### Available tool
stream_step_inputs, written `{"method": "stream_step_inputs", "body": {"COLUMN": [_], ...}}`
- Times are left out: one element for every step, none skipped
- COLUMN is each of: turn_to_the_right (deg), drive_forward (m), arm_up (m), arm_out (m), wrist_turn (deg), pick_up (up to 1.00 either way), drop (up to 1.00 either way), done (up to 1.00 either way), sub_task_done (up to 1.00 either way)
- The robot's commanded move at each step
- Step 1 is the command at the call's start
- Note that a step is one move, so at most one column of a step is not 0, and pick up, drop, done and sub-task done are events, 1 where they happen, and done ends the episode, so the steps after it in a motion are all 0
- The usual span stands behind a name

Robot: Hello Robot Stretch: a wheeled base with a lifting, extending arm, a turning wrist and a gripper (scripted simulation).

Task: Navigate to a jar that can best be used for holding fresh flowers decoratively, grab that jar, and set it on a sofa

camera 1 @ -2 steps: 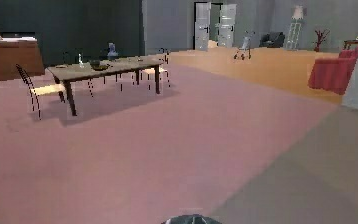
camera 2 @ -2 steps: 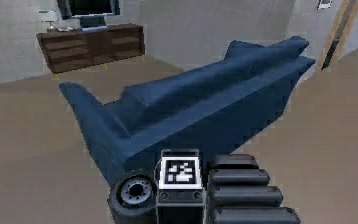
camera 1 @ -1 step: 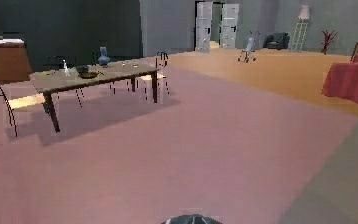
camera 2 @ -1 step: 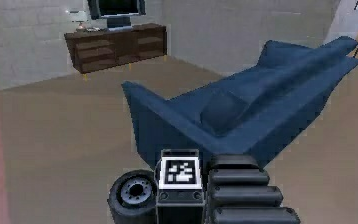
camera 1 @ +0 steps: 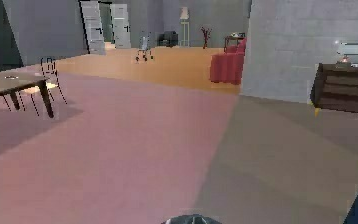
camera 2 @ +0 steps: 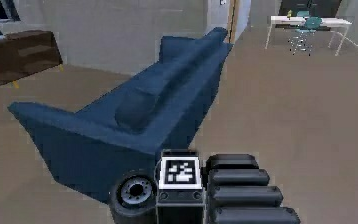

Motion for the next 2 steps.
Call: {"method": "stream_step_inputs", "body": {"turn_to_the_right": [0.0,0.0], "drive_forward": [1.0,1.0], "arm_up": [0.0,0.0], "arm_out": [0.0,0.0], "wrist_turn": [0.0,0.0], "pick_up": [0.0,0.0], "drop": [0.0,0.0], "done": [0.0,0.0], "sub_task_done": [0.0,0.0]}}
